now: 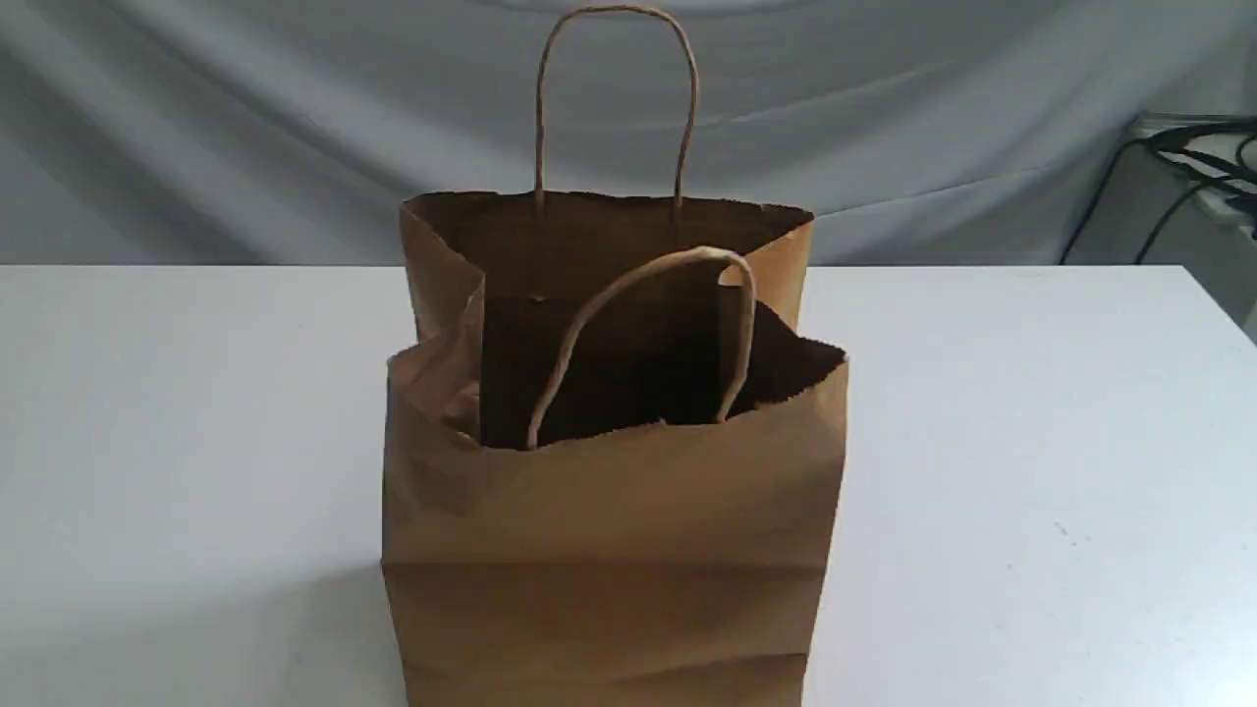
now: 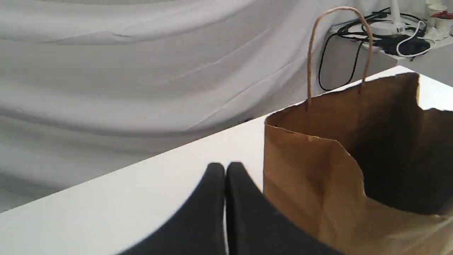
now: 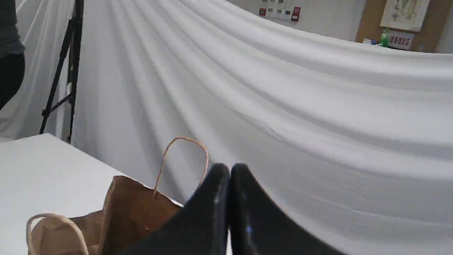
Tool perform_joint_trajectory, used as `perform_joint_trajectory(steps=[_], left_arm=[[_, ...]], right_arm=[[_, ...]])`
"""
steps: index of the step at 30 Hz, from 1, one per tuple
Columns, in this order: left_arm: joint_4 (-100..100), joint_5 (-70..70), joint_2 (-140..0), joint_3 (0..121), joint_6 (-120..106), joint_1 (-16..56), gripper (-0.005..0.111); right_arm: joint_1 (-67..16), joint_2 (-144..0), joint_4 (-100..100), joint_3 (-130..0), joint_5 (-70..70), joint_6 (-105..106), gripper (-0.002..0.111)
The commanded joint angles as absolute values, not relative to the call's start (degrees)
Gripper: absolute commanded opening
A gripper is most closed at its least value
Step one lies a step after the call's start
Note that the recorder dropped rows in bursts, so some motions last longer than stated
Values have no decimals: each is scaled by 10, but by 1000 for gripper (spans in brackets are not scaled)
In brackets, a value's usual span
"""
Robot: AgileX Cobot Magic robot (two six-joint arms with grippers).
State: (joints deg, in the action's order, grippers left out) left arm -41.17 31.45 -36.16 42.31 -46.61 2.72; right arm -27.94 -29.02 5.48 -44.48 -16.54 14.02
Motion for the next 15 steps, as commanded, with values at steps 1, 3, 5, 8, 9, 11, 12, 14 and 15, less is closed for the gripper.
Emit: perform_joint_trajectory(steps=[1, 3, 5, 8, 9, 11, 12, 14, 15], left_arm=[[-413, 288, -296, 382, -468, 26, 0], [-413, 276, -258, 362, -468, 26, 0], [-414, 276, -234, 349, -463, 26, 0], [-431, 288, -205, 334, -463, 26, 0], [-430, 298, -200, 333, -463, 26, 0], [-430, 318, -190, 330, -463, 26, 0], [-429, 327, -186, 330, -464, 26, 0], [-429, 329, -182, 330, -465, 26, 0], [-429, 329, -181, 330, -465, 26, 0]], right_arm=[[-280, -260, 48, -388, -111, 137, 0], [-280, -249, 51, -363, -108, 137, 0], [-280, -245, 51, -347, -111, 136, 0], [-280, -243, 51, -337, -115, 135, 0], [-280, -243, 51, -336, -115, 135, 0], [-280, -243, 51, -336, -115, 135, 0], [-280, -243, 51, -336, -115, 133, 0], [-280, -243, 51, -336, -115, 133, 0], [-280, -243, 51, -336, -114, 133, 0]])
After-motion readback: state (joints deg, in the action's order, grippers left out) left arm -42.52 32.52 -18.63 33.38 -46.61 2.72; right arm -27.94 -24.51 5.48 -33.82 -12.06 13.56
